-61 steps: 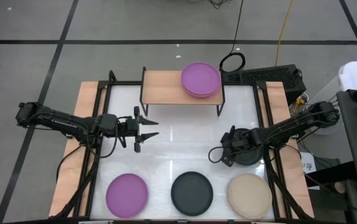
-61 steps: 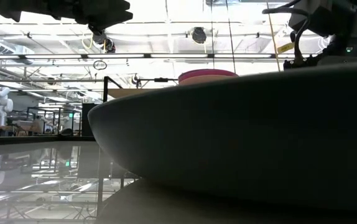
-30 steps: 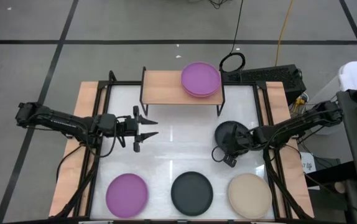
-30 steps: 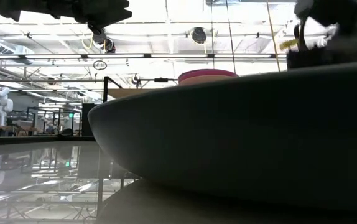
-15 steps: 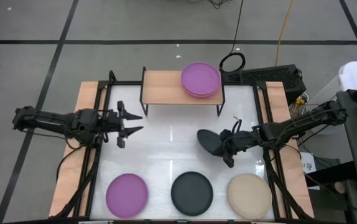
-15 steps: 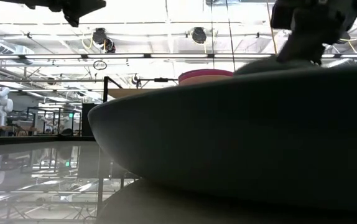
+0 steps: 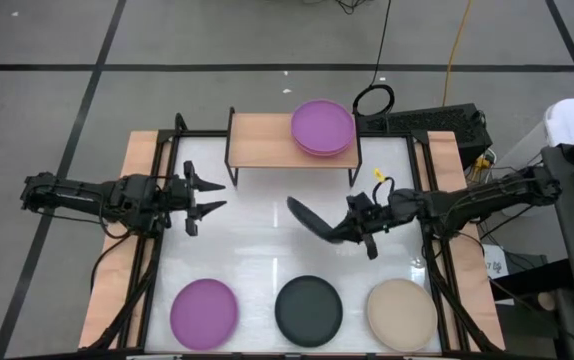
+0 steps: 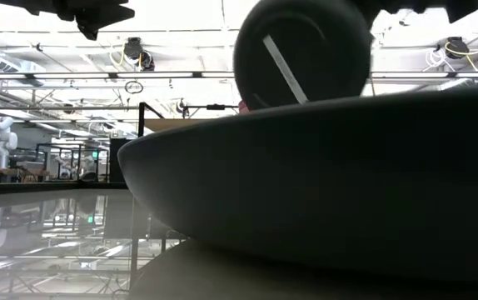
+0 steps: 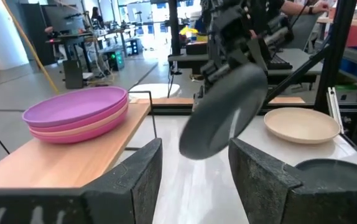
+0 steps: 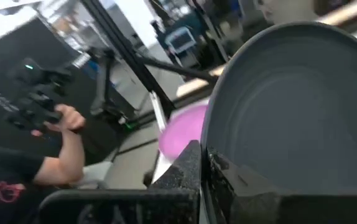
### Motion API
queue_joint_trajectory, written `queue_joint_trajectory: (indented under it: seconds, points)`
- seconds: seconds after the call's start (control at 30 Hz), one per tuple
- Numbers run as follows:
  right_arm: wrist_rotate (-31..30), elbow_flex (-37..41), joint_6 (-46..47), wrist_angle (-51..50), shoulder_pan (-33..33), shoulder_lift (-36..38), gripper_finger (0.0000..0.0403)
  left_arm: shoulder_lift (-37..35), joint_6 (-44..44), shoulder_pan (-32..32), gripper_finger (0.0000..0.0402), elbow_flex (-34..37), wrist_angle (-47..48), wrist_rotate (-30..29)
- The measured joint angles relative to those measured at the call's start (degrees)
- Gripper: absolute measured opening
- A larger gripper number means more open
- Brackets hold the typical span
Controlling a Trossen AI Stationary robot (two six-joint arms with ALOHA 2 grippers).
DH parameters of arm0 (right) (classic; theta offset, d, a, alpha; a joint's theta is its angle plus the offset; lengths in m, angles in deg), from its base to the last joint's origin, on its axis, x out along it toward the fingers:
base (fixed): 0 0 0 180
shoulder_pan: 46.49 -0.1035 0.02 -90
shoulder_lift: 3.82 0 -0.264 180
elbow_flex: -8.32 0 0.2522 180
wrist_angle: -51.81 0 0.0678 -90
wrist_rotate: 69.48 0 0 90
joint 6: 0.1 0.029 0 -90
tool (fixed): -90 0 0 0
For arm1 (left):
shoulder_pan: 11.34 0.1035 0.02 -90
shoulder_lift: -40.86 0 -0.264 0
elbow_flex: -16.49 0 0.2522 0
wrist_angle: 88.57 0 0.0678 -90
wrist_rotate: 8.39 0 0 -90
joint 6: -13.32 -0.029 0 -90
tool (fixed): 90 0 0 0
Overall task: Place and stack plates onto a shelf
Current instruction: Put the top black plate on the shelf
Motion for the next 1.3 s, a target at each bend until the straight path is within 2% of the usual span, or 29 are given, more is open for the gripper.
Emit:
queue_joint_trajectory:
  seconds: [0.2,0.33,0.43,0.67,0.8,0.93,1.07,1.3]
  points:
    - [3.84,-5.91,-4.28,-1.06,4.98,-2.13,0.0,0.0,-2.26,0.0,0.0191,0.02,0.72,-1.57]
    - [5.91,-12.68,-10.44,-3.18,7.81,-5.02,0.0,0.0,-5.16,0.04,0.0191,0.02,1.01,-10.05]
    - [5.85,-18.1,-16.21,-5.4,9.97,-7.73,0.0,0.0,-5.55,0.0,0.0191,0.02,1.64,-12.7]
    - [5.48,-30.2,-25.9,-5.72,16.39,-16.85,0.0,0.0,-4.54,0.0,0.0191,0.05,3.55,-13.0]
    - [3.76,-37.82,-28.48,-8.13,20.07,-23.91,0.0,0.0,-5.1,0.0,0.0191,0.04,3.78,-13.0]
    - [-1.11,-44.57,-32.78,-13.79,22.95,-29.56,0.0,-0.01,-4.37,0.0,0.0191,0.05,4.05,-13.0]
    - [-2.09,-48.01,-36.28,-15.88,24.9,-33.02,0.0,-0.22,-3.82,0.0,0.0191,0.04,3.71,-13.02]
    - [-2.09,-48.34,-46.57,-17.08,25.55,-36.43,0.0,-0.15,-4.26,0.0,0.0191,0.07,3.78,-13.06]
